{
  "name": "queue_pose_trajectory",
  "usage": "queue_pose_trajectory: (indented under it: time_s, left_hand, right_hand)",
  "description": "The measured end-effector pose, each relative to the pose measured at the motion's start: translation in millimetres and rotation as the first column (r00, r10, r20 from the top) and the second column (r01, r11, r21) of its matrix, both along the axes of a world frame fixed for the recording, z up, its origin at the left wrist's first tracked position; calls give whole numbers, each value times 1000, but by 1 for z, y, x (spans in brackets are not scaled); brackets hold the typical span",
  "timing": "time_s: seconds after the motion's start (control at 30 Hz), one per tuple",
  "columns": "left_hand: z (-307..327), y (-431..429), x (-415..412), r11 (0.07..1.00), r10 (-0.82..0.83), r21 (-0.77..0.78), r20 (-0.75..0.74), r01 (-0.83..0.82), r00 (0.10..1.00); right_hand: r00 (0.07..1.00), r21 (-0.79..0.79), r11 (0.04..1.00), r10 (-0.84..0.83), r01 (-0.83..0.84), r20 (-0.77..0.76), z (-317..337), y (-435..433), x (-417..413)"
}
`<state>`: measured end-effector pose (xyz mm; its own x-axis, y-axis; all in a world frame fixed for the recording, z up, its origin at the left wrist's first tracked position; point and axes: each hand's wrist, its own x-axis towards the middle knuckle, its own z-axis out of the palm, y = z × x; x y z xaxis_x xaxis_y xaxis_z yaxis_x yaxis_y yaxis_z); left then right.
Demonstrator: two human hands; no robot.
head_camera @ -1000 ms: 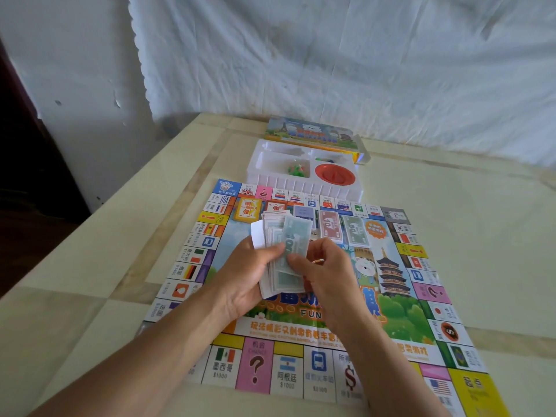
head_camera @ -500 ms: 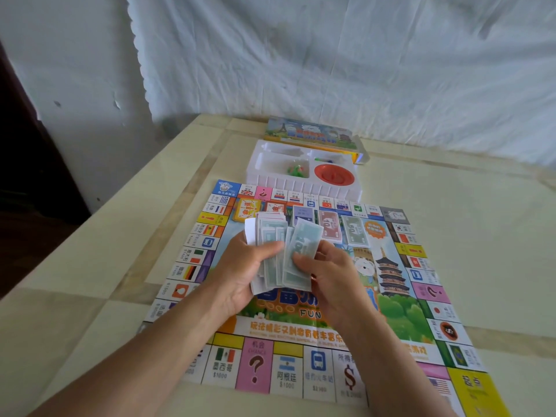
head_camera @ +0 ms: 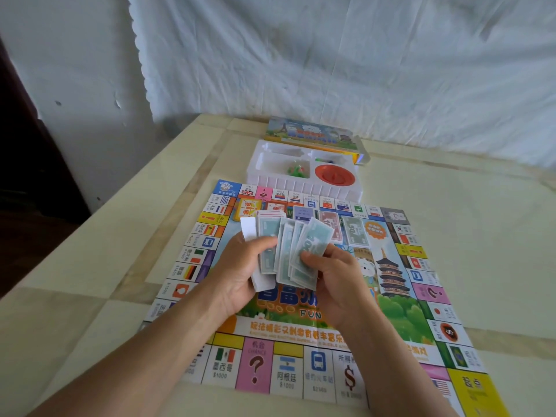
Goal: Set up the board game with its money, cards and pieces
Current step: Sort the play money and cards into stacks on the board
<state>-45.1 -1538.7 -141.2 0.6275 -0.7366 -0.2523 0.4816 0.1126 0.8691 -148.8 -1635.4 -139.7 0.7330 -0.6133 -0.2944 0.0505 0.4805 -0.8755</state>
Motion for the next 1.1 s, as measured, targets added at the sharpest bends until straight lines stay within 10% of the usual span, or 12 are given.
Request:
queue_pose_trajectory:
  time_s: [0.5, 1.1]
  left_hand:
    - [1, 0, 2, 999, 20, -33, -116, -24, 993]
    - [-2, -1, -2, 989, 130, 59, 99, -136, 987]
  right_hand:
    - [998, 67, 996, -62, 61, 22, 2, -5, -2]
    - [999, 25, 1000, 18, -19, 30, 3, 5, 1]
